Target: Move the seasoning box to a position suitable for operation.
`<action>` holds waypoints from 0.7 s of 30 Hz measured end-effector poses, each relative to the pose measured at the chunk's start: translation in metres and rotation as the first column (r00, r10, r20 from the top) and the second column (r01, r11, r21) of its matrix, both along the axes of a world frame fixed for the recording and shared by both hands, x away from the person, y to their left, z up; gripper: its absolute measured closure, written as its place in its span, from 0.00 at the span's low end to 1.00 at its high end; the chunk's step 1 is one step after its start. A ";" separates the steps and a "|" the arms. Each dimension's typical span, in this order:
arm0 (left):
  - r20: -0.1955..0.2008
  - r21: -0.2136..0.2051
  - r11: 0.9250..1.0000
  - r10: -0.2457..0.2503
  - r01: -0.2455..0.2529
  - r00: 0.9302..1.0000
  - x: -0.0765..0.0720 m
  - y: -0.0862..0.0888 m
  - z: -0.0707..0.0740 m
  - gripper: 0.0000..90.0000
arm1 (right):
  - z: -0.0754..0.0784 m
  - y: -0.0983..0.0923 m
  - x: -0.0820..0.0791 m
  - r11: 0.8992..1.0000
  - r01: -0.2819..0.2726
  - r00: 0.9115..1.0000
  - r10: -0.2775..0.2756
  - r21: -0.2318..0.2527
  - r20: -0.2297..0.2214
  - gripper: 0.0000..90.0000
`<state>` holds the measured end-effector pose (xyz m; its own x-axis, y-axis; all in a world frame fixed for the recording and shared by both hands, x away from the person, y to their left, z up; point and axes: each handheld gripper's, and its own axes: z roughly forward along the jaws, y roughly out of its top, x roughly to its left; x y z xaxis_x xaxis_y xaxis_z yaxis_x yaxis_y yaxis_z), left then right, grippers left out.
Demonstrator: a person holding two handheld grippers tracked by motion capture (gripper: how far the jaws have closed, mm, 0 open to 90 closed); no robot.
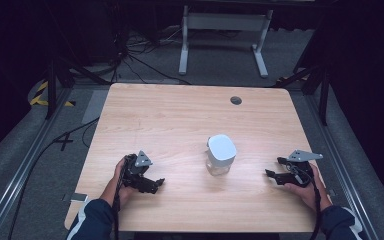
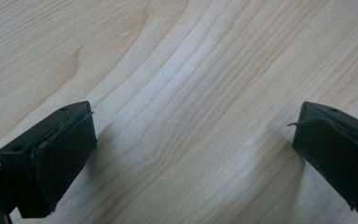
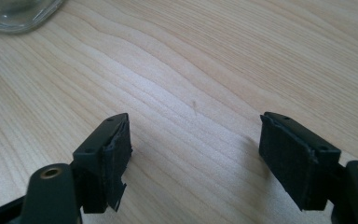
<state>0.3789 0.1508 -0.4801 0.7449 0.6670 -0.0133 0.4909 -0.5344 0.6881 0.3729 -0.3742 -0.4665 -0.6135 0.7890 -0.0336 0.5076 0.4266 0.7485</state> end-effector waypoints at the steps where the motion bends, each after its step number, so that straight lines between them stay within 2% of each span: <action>1: 0.000 -0.001 1.000 -0.001 0.001 1.000 0.000 0.000 0.000 0.00 | 0.000 -0.001 0.000 1.000 -0.002 1.000 0.002 -0.007 0.000 0.28; 6: 0.002 0.000 1.000 0.000 0.000 1.000 0.000 0.000 0.000 0.00 | 0.000 -0.001 -0.001 1.000 0.004 1.000 -0.004 -0.005 -0.003 0.28; 12: -0.007 -0.002 1.000 0.007 -0.007 1.000 -0.007 0.001 0.000 0.00 | 0.000 -0.001 0.000 1.000 -0.001 1.000 0.001 -0.005 0.001 0.29; 18: -0.005 -0.007 1.000 -0.014 0.014 1.000 -0.015 0.005 -0.001 0.00 | 0.004 0.005 0.006 0.999 -0.030 0.999 0.030 0.019 -0.013 0.52; 19: -0.005 0.007 1.000 -0.015 0.015 1.000 -0.015 0.007 0.000 0.00 | 0.006 0.009 0.007 0.999 -0.040 0.999 0.040 0.020 -0.008 0.53; 21: -0.002 -0.001 1.000 -0.005 0.005 1.000 -0.017 0.007 0.000 0.00 | 0.008 0.012 0.007 0.998 -0.053 0.999 0.054 0.018 -0.001 0.54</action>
<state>0.3621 0.1579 -0.4805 0.7483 0.6632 -0.0152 0.4892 -0.5362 0.6878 0.3802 -0.3618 -0.4586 -0.6549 0.7555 -0.0188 0.4859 0.4400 0.7552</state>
